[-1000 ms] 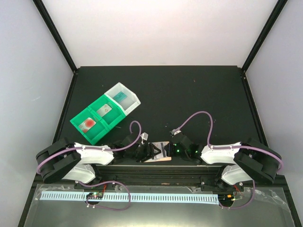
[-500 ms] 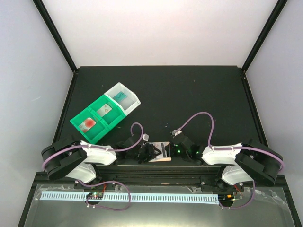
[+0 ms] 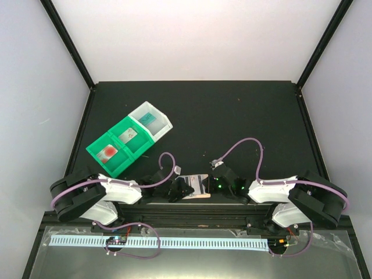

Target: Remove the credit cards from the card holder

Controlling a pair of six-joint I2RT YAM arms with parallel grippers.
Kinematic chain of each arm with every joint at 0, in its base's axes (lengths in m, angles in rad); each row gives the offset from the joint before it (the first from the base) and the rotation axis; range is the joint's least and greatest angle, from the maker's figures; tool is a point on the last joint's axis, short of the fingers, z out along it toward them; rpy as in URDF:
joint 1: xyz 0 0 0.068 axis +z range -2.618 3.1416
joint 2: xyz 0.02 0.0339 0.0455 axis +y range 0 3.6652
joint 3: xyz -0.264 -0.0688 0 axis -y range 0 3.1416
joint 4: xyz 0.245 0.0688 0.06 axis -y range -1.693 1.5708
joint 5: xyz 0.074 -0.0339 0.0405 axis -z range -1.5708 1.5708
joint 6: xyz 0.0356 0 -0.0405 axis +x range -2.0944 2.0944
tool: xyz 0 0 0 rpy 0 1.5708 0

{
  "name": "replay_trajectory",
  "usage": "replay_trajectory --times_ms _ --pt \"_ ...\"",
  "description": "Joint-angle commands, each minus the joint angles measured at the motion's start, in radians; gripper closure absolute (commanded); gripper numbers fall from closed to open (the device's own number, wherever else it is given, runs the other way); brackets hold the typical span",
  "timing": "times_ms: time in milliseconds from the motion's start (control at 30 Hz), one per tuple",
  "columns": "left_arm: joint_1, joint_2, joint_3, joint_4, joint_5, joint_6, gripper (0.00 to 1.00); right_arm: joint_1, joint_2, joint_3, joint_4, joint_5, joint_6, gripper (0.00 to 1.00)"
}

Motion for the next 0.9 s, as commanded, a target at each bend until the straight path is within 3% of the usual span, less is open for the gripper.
replay_trajectory --times_ms 0,867 --pt "-0.006 -0.030 -0.006 -0.013 -0.056 0.010 0.99 0.001 0.019 -0.033 -0.120 0.018 -0.001 0.99" --pt "-0.004 -0.317 -0.095 -0.213 -0.191 0.068 0.98 0.001 0.030 0.018 -0.176 0.049 -0.028 0.99"
